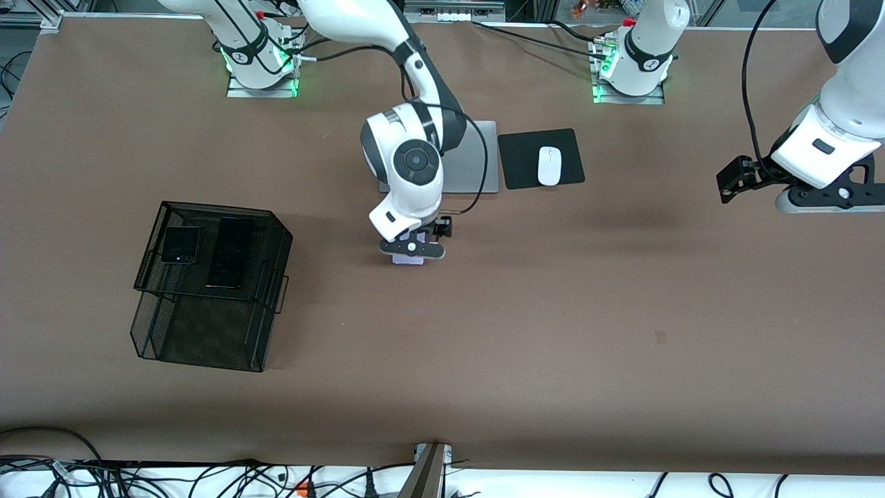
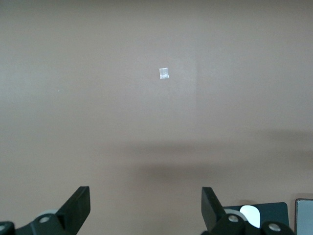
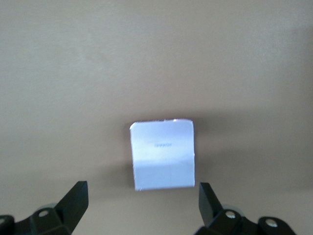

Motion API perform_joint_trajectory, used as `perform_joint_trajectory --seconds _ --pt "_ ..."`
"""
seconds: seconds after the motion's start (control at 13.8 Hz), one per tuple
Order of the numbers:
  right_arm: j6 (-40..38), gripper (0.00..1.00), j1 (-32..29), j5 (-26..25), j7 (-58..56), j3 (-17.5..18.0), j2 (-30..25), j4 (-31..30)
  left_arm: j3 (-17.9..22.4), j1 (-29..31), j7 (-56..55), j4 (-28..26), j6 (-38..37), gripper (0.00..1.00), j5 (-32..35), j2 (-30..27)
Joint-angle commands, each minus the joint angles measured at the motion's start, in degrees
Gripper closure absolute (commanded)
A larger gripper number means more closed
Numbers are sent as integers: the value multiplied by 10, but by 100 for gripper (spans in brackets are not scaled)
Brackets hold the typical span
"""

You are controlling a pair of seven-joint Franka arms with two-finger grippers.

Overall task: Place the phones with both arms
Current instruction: 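Grasp the white phone with the right gripper while the left gripper withdraws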

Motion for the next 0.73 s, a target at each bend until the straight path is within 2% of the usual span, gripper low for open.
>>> perform_joint_trajectory --seconds 0.0,0.36,0.65 --pt "70 0 5 1 -29 15 -17 -72 8 -7 3 12 -5 0 -7 3" --pt "136 0 6 3 -37 30 -13 -109 8 -5 2 12 -6 0 -9 4" --pt "159 0 6 7 -33 41 -1 -110 8 -8 2 12 -7 0 -11 4"
